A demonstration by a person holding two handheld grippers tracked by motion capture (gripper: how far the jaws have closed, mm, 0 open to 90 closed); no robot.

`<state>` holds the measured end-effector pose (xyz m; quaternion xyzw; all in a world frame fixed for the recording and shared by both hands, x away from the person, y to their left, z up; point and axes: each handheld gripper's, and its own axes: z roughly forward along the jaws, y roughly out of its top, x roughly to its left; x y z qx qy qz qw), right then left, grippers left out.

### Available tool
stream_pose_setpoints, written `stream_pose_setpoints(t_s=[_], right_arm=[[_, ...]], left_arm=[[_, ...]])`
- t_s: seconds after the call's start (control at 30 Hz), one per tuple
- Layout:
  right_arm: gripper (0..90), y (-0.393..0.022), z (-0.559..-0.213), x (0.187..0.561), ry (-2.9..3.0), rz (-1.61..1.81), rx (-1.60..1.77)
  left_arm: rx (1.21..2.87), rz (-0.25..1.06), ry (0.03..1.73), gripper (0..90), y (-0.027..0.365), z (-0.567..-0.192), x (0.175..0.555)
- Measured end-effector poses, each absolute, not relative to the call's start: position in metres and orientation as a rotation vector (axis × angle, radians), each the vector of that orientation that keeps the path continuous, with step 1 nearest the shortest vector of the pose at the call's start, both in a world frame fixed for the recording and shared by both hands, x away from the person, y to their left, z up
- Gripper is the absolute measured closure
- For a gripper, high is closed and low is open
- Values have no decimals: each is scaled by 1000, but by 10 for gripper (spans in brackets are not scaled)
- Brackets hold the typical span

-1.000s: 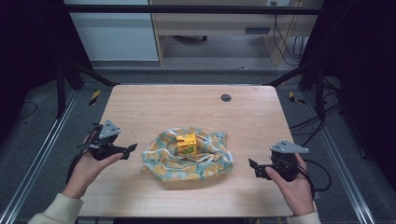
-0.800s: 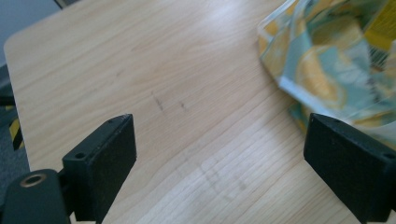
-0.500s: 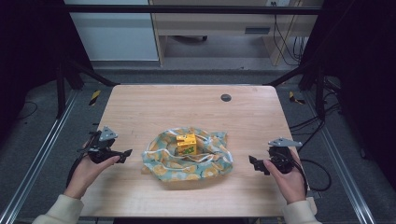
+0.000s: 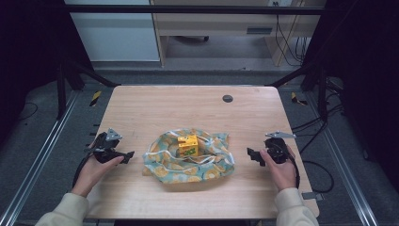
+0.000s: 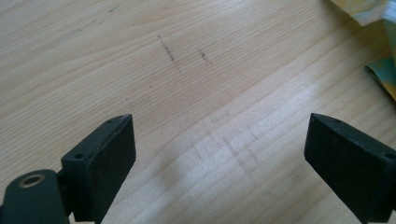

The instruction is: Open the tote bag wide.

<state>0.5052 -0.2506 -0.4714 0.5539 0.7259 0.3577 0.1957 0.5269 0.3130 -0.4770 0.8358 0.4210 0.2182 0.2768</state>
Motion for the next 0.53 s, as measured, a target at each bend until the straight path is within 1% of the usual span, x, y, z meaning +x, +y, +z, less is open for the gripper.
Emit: stream_pose_setpoints(t_s=[0.23,0.33,0.43,0.53], right_arm=[[92,-245,-481,513,2000,952,1585],[127,-242,-482,505,2007,903,1537],[113,-239,-485,496,2057,873,1504],[112,-241,-483,489,2036,880,1508]], left_arm=[[2244,576,1149,80,314,-487,527],[2252,572,1142,78,314,-491,520],[2268,586,1131,75,313,-491,512],[2227,610,1133,75,314,-484,505]])
